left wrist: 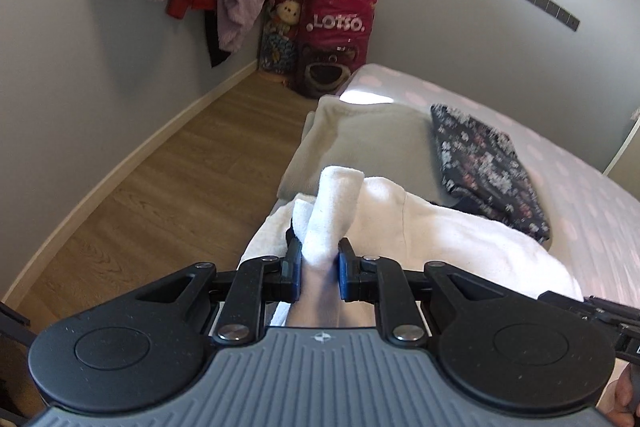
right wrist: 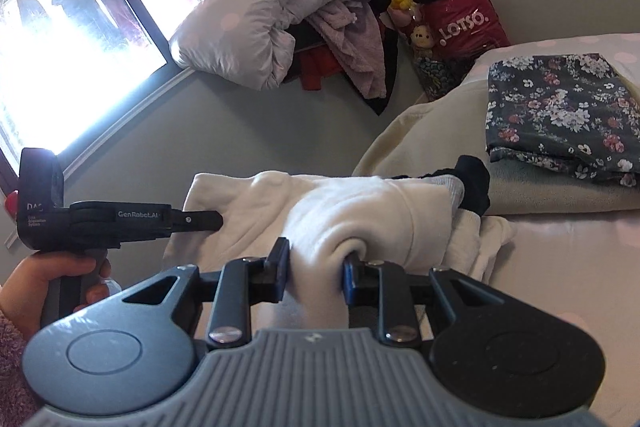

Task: Fold clothes
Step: 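Lift the folded shirt with both grippers and carry it toward the clothes stack, then lower the folded shirt onto the stack of folded clothes with both grippers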

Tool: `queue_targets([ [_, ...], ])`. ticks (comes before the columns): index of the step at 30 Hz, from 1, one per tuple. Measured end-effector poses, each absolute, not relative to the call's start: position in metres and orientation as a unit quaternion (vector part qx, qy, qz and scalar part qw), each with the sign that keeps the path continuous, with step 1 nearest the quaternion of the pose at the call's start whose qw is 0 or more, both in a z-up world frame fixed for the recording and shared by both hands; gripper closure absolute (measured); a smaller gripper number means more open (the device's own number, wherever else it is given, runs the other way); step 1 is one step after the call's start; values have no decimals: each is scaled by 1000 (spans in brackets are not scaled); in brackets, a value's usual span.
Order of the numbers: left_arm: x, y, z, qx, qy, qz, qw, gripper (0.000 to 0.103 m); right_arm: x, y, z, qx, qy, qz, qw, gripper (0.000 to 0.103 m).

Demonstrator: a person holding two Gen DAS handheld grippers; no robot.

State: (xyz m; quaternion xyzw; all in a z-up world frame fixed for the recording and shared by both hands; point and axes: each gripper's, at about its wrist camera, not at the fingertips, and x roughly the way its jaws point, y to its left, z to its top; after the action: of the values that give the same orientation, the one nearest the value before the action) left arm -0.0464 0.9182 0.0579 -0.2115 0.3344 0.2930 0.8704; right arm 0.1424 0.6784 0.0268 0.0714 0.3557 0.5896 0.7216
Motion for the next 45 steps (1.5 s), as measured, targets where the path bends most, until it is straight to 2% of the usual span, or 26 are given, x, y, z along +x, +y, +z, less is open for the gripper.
queue_targets([
  [7, -43, 929, 51, -218, 352, 297, 861, 86, 172, 682, 13, 92, 406, 592, 691, 61],
  [10, -44, 931, 52, -224, 351, 296, 860, 84, 184, 674, 9, 128, 432, 589, 670, 46],
  [12, -43, 932, 54, -223, 351, 297, 859, 80, 193, 665, 7, 160, 453, 578, 659, 29],
  [14, -41, 930, 57, -212, 355, 302, 859, 80, 201, 655, 3, 192, 471, 564, 651, 22],
  [20, -33, 932, 61, -197, 360, 319, 854, 65, 229, 639, -25, 314, 548, 516, 578, 20],
  [29, -27, 950, 54, -229, 347, 329, 848, 65, 249, 660, -76, 439, 641, 435, 456, 20],
  [31, -25, 953, 49, -234, 347, 328, 847, 65, 253, 665, -83, 441, 645, 428, 454, 22],
  [34, -23, 957, 43, -241, 345, 322, 848, 66, 261, 672, -87, 440, 648, 433, 446, 36],
  [36, -23, 957, 40, -243, 345, 317, 849, 72, 267, 675, -84, 428, 649, 441, 450, 43],
  [38, -22, 957, 39, -243, 347, 312, 850, 80, 272, 678, -81, 413, 647, 451, 456, 58],
  [39, -22, 956, 39, -241, 348, 310, 851, 87, 275, 680, -77, 402, 643, 459, 463, 71],
  [41, -20, 954, 41, -231, 350, 306, 855, 93, 280, 684, -57, 354, 618, 491, 502, 73],
  [45, -15, 949, 47, -208, 354, 301, 861, 96, 281, 697, -4, 238, 534, 563, 585, 79],
])
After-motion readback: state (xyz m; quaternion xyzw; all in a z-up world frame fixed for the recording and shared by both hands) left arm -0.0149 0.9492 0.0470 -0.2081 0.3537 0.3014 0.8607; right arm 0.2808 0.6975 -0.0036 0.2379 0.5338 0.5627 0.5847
